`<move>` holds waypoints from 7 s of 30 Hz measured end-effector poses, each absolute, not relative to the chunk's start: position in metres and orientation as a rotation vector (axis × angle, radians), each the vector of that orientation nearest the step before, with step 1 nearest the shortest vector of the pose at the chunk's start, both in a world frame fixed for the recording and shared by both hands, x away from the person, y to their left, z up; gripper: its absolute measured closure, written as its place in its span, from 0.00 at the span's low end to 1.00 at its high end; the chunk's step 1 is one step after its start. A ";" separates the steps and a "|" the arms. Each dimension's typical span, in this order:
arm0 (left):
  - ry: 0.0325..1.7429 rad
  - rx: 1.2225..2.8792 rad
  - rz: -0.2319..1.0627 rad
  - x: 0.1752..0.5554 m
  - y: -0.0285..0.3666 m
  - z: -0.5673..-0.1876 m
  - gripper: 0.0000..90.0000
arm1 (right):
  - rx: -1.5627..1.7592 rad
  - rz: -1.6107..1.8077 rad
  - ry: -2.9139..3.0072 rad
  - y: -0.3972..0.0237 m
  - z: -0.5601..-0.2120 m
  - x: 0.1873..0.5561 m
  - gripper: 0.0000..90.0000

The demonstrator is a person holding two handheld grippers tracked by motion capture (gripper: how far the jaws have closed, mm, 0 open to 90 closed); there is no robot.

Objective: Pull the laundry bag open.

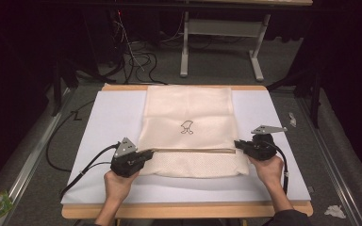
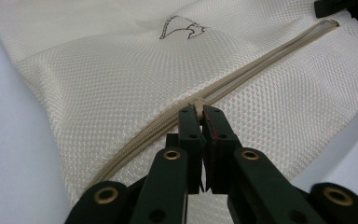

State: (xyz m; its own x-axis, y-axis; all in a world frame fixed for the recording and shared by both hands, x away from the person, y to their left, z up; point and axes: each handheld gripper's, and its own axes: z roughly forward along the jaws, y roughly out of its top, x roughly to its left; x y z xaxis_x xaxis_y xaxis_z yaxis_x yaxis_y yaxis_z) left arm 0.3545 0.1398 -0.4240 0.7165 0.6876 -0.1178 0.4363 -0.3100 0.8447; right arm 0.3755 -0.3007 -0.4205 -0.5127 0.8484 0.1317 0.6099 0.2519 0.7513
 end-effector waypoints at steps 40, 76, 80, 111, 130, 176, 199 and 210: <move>0.973 1.884 0.350 0.358 0.187 -0.422 0.97 | 1.383 1.113 2.191 -0.309 -0.415 0.382 0.98; 1.020 1.945 0.318 0.357 0.192 -0.428 0.96 | 1.437 1.139 2.196 -0.315 -0.434 0.372 0.96; 1.034 1.976 0.313 0.354 0.192 -0.429 0.96 | 1.444 1.136 2.204 -0.314 -0.437 0.369 0.96; 1.062 2.068 0.327 0.346 0.185 -0.440 0.95 | 1.439 1.099 2.218 -0.310 -0.454 0.359 0.92; 1.039 1.998 0.377 0.347 0.189 -0.438 0.60 | 1.380 1.092 2.137 -0.312 -0.444 0.353 0.56; 1.156 1.797 0.483 0.354 0.234 -0.421 0.53 | 1.470 1.209 1.828 -0.383 -0.427 0.334 0.49; 1.216 1.762 0.508 0.369 0.241 -0.428 0.52 | 1.511 1.206 1.763 -0.397 -0.434 0.337 0.49; 1.241 1.762 0.502 0.376 0.241 -0.437 0.52 | 1.525 1.191 1.759 -0.398 -0.439 0.341 0.49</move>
